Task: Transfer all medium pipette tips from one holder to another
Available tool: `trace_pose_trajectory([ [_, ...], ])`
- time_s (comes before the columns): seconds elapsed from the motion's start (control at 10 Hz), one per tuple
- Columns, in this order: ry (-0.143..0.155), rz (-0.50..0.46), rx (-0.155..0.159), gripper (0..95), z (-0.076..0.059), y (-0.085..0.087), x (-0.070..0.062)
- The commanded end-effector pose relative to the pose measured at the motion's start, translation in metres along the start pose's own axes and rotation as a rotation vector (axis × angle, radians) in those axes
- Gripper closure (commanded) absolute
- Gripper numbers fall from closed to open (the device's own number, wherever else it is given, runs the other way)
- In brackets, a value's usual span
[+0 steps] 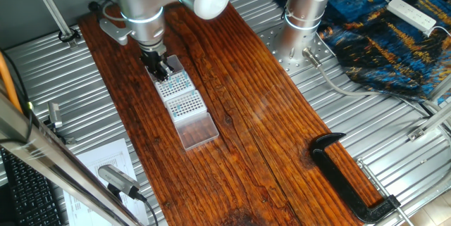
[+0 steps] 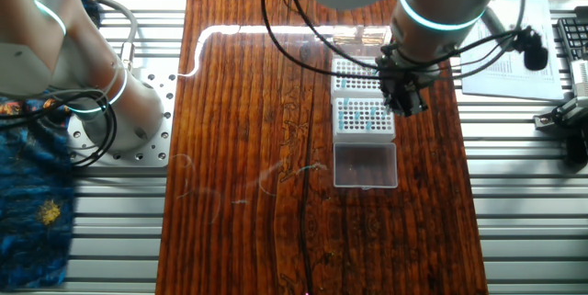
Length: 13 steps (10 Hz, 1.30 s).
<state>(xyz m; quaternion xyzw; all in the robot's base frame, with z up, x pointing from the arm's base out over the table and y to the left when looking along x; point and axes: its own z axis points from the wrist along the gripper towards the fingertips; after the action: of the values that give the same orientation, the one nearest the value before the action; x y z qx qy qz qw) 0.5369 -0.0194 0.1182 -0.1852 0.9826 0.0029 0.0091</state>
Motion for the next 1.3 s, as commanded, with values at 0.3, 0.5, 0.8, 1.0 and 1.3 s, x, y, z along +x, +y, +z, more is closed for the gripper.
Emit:
trace_pose_trajectory([
  [0.3,0.014,-0.011,-0.004,95.0,-0.026,0.007,-0.002],
  [0.5,0.021,-0.004,-0.009,95.0,-0.041,0.014,0.0],
  [0.8,0.014,0.028,-0.022,95.0,-0.051,0.029,0.001],
  [1.0,0.009,0.068,-0.02,95.0,-0.049,0.056,0.0],
  [1.3,0.006,0.089,-0.02,95.0,-0.046,0.079,-0.003],
])
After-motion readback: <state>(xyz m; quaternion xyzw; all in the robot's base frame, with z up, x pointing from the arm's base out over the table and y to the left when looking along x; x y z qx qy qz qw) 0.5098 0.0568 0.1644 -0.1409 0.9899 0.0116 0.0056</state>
